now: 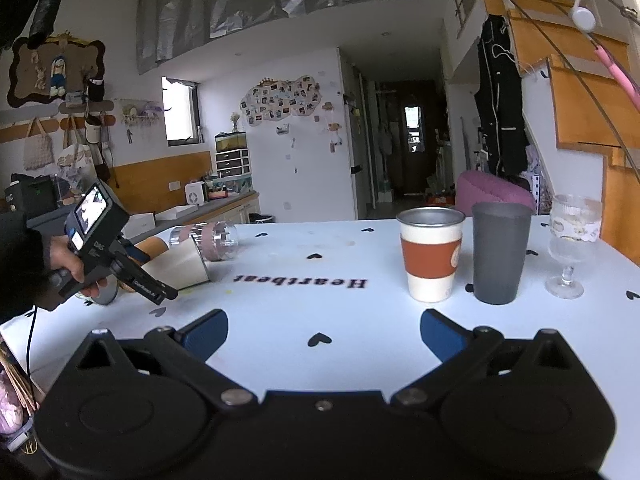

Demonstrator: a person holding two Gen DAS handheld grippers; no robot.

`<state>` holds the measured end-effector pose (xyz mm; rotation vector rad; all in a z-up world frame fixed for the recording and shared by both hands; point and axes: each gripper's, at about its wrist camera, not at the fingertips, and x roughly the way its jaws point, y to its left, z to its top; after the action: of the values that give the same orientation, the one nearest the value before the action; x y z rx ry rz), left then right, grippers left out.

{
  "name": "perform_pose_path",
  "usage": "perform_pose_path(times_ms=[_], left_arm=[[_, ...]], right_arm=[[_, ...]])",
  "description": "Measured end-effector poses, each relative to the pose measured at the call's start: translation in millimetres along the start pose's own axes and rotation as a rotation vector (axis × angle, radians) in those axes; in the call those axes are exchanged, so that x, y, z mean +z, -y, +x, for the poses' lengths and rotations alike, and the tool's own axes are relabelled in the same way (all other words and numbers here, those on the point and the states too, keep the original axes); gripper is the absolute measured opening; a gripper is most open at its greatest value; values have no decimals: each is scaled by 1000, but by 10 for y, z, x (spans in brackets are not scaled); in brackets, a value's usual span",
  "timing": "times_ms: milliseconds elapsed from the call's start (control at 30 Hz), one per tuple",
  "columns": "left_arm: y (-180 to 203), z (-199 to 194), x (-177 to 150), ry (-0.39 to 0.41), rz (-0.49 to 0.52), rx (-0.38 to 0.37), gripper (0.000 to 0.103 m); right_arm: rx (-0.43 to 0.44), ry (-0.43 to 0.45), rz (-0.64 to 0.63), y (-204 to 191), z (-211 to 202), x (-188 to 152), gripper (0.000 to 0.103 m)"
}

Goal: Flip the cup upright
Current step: 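Move the left gripper to the tipped cream paper cup and grasp its base, then lift the cream cup with the left gripper and swing it upright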

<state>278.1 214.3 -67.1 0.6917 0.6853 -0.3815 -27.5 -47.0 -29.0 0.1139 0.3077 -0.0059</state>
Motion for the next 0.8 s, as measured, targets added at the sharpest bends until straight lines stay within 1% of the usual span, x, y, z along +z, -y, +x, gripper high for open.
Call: perform_pose_path(times_ms=[33,100,133,200,333,467,533,600,700,800], left_arm=[[1,13,1,-3,4,10,83],[-25,28,26,-18,-14,29,64],[-50,15,20,-27,-35,21,61],[-86,-38,-11,-22,-78,-13,60],[-14,-135,-75,-1,-111,-22,60],[55,-278,-136,14,-216,-66,60],[114,-369,-150,8,-277,-91,60],[175,-466,-166,4,-331,-140,60],[293,-594,-197,1,-385,-201,60],[469,-727,-220,14,-404,-270,60]], right_arm=[[-2,-1,4,10,4,-3,103],[-3,-3,13,31,12,-9,103],[-2,-3,15,35,11,-15,103],[1,0,18,37,-7,-33,103],[8,3,32,61,-26,-28,103],[5,10,47,113,-43,-22,103],[-2,13,58,149,-55,-25,103],[-9,13,70,190,-61,-35,103],[-16,11,87,254,-68,-46,103],[-20,15,98,293,-81,-51,103]])
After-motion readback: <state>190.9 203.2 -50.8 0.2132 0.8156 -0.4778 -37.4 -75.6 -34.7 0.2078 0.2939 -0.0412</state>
